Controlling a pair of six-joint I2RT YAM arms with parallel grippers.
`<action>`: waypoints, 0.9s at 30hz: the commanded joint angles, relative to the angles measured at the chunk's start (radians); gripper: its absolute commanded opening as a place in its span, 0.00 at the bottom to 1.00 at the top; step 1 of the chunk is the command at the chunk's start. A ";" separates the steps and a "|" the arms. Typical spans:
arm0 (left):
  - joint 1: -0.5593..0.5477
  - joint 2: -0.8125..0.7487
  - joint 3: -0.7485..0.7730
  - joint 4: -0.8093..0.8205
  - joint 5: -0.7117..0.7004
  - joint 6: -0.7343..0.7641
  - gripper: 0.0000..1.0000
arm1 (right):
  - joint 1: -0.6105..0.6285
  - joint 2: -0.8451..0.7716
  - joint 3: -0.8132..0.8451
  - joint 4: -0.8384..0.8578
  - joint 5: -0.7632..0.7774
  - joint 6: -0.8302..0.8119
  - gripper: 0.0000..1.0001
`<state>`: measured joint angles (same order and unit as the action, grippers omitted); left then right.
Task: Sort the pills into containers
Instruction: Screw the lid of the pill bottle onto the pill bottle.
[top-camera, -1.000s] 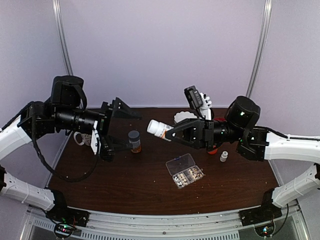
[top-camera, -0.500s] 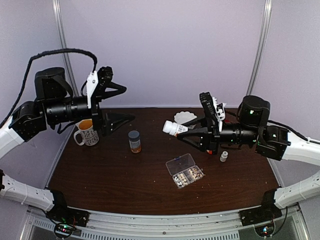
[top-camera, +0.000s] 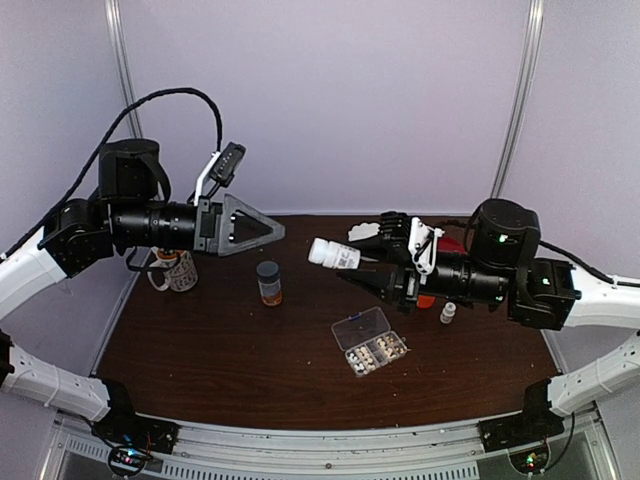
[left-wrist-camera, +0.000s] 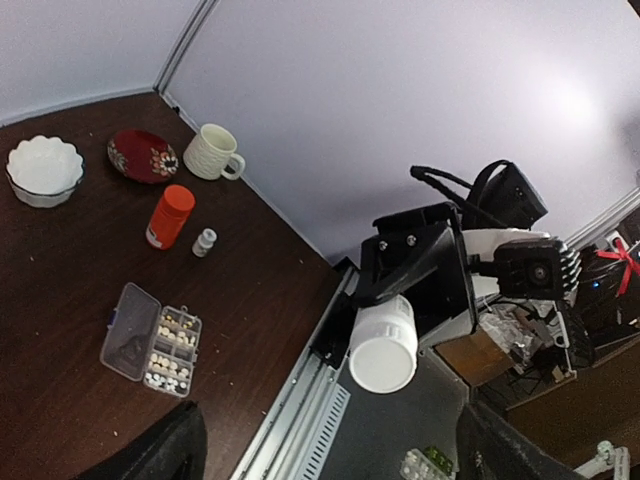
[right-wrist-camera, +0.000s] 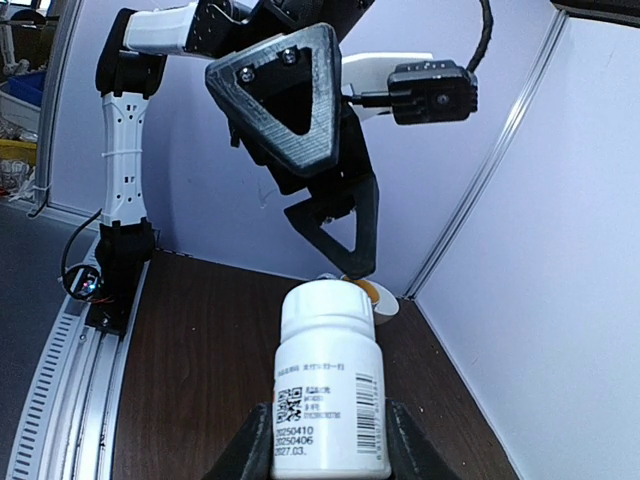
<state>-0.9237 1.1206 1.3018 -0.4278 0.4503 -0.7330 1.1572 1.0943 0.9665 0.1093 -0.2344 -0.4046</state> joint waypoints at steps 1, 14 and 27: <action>0.004 -0.001 -0.007 0.041 0.082 -0.136 0.89 | 0.030 0.044 0.082 0.033 0.065 -0.065 0.00; 0.003 0.028 -0.033 0.068 0.146 -0.194 0.75 | 0.069 0.141 0.163 0.031 0.111 -0.102 0.00; 0.004 0.026 -0.042 0.081 0.162 -0.209 0.52 | 0.075 0.182 0.176 0.013 0.109 -0.106 0.00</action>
<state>-0.9237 1.1572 1.2671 -0.4072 0.5900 -0.9386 1.2251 1.2663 1.1141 0.1200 -0.1478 -0.5026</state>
